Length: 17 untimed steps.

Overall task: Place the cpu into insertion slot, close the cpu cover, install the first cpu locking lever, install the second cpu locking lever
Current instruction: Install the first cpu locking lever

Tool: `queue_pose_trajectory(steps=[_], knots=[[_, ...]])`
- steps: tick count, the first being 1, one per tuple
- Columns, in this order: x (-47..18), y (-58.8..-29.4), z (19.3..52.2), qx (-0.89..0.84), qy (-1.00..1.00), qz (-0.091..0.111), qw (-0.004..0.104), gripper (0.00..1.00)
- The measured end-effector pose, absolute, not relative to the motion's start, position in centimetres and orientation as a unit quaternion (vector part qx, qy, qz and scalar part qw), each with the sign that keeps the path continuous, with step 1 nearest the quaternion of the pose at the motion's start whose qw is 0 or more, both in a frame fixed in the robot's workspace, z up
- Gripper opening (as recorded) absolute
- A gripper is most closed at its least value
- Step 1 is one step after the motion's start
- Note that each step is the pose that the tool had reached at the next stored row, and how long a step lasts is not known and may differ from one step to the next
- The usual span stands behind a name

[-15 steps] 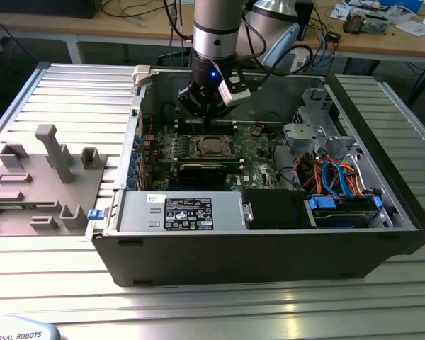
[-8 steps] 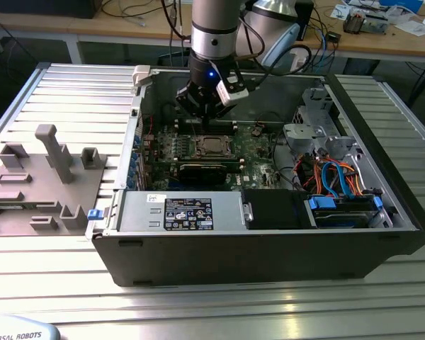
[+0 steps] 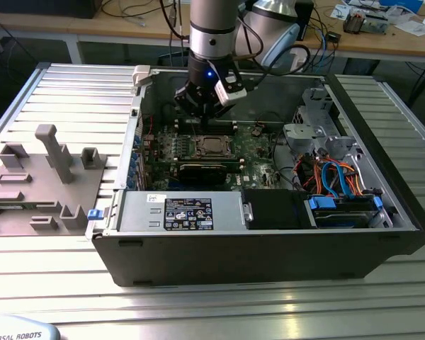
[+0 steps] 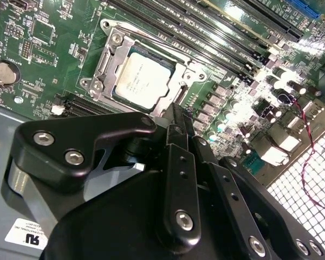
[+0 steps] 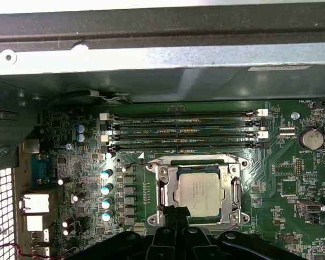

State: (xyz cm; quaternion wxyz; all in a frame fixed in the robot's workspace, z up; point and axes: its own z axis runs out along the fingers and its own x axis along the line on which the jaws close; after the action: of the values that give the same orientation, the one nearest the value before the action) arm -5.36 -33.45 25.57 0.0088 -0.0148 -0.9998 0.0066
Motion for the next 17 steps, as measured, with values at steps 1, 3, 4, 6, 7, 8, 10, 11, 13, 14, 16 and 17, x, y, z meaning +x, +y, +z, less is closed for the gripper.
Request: queue_pose_trajectory(steps=[1,3,4,6,7,8,10,11,13,14,16,17], knots=[[-5.5,-33.5,25.6,-0.015,-1.0,0.006,0.009,0.11],[-5.7,-33.5,25.6,-0.015,-1.0,0.006,0.008,0.11],[-5.9,-33.4,25.6,-0.015,-1.0,0.006,0.008,0.11],[-6.1,-33.4,25.6,-0.015,-1.0,0.006,0.008,0.11],[-6.2,-33.4,25.6,-0.015,-1.0,0.006,0.008,0.11],[-6.4,-33.4,25.6,-0.015,-1.0,0.005,0.008,0.11],[-6.6,-33.4,25.6,-0.015,-1.0,0.005,0.008,0.11],[-6.8,-33.4,25.6,-0.015,-1.0,0.005,0.008,0.11],[-7.1,-33.4,25.6,-0.015,-1.0,0.005,0.008,0.11],[-7.1,-33.4,25.6,-0.015,-1.0,0.005,0.008,0.11],[-7.3,-33.4,25.6,-0.015,-1.0,0.005,0.008,0.11],[-7.3,-33.4,25.6,-0.015,-1.0,0.005,0.008,0.11]])
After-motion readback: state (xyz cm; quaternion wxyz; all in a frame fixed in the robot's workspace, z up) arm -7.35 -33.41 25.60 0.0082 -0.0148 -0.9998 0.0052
